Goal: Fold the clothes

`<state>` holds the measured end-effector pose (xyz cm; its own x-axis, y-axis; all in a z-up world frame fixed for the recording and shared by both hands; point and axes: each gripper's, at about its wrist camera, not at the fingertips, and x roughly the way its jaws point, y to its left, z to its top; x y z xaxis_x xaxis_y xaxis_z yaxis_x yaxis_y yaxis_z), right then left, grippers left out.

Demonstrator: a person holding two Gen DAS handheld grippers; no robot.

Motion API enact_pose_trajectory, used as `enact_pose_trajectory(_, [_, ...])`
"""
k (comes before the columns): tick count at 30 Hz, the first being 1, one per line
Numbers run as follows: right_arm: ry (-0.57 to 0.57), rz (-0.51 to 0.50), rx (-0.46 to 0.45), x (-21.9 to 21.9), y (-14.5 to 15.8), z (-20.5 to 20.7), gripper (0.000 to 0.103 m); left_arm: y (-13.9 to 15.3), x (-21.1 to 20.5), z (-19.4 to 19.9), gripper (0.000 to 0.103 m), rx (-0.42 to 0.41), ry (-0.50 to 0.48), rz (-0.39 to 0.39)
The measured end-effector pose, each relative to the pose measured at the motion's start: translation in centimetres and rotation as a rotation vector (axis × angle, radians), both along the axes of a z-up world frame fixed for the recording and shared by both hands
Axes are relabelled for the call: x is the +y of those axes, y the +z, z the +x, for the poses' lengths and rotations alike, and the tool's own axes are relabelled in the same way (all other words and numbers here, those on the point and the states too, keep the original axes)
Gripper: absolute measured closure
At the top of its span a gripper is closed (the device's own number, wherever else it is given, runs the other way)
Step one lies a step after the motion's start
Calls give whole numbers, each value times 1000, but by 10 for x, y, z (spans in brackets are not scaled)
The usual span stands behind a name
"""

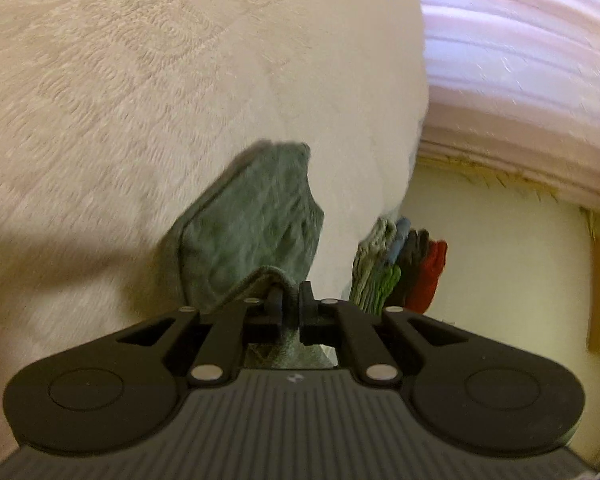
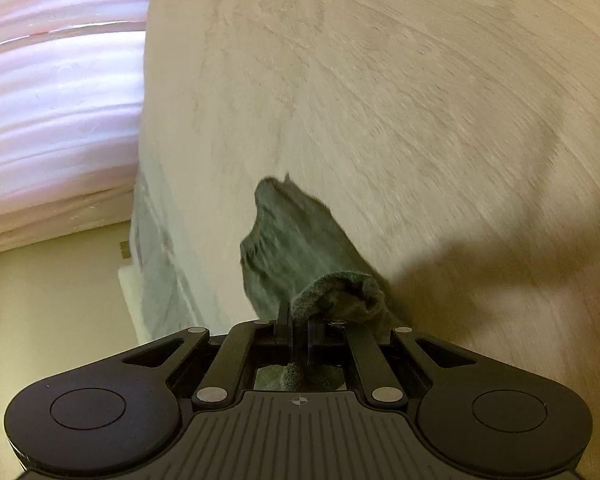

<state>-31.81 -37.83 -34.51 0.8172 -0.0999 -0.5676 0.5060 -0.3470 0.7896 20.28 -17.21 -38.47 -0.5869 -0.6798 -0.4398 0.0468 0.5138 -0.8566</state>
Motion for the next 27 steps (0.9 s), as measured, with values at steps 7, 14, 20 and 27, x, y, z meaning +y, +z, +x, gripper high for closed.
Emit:
enact_pose_trajectory(7, [-27,49,73,-40,-28,22,99,-29,-46,10,99,50,67,88])
enact_pose_trajectory(14, [-75,86,111,-66,-57,34,90,-55,-83,13,92,84,102,158])
enact_pose_trajectory(20, [-228,101,10,-76,-67,28,36,-64,-103,19,78,137,172,183])
enact_pose_trajectory(27, [-237,-69,94,-88,-57,27,36,-52,-116,34,73,35,216,125])
